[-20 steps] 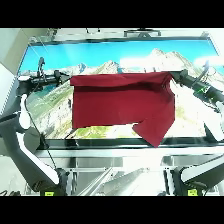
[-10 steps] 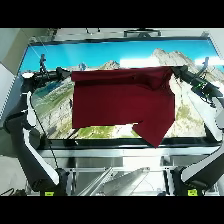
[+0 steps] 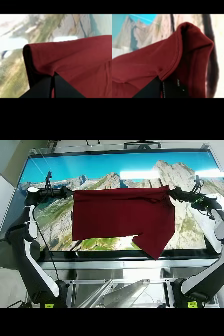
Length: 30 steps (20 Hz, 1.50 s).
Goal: Fold the shirts.
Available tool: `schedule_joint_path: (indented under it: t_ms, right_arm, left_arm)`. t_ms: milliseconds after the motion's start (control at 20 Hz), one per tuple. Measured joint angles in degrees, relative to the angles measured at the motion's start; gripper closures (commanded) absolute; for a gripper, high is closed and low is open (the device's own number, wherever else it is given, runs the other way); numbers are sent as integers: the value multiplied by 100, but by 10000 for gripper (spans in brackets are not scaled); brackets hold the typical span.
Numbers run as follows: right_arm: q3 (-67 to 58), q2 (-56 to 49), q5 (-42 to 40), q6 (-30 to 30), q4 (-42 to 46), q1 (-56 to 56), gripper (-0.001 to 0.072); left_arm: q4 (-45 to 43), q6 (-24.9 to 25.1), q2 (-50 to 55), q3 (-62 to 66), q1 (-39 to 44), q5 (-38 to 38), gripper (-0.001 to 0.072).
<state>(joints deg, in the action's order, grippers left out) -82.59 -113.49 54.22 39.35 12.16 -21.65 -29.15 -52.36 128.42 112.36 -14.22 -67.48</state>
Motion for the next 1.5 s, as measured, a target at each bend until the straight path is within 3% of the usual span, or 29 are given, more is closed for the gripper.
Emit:
schedule_joint_path:
  t_ms: [150, 200, 250, 300, 350, 550, 650, 750, 1050, 1300, 1350, 1400, 1500]
  right_arm:
    - [0, -15, -127, 59, 188, 33, 686]
    - [0, -15, -153, 79, 225, 42, 589]
    - [0, -15, -170, 105, 245, 46, 333]
    - [-2, -13, -168, 105, 269, 46, 329]
    - [-2, 20, -151, 109, 304, 35, 329]
    - [-7, 455, 238, 535, 831, -240, 329]
    - [11, 807, 577, 925, 1386, -439, 329]
    - [133, 1209, 1005, 1198, 1869, -625, 329]
    - [1294, 2723, 1792, 1449, 2494, -1239, 330]
    - [2249, 3792, 1928, 1467, 2625, -1749, 330]
    - [2461, 3978, 1963, 1469, 2647, -1814, 330]
    - [2664, 4135, 1969, 1506, 2682, -1860, 330]
    - [3104, 4415, 2002, 1703, 2914, -1921, 329]
  left_arm:
    - [-107, 144, 9, -7, 105, 28, 688]
    - [-186, 179, 9, -7, 136, 26, 538]
    - [-269, 186, 7, -4, 157, 17, 303]
    - [-391, 179, -2, 17, 162, -55, 86]
    - [-531, 72, -24, 76, 142, -144, 65]
    - [-1513, -813, -426, 444, -149, -748, 67]
    - [-1937, -1196, -817, 240, -334, -1095, 143]
    - [-2194, -1427, -1235, -350, -444, -1390, 143]
    - [-2452, -1370, -2479, -3370, -256, -1373, 144]
    - [-2337, -1252, -3093, -4940, 188, -970, 145]
    - [-2302, -1226, -3152, -5123, 299, -914, 189]
    - [-2267, -1204, -3187, -5252, 409, -861, 390]
    - [-2280, -1139, -3217, -5381, 608, -737, 661]
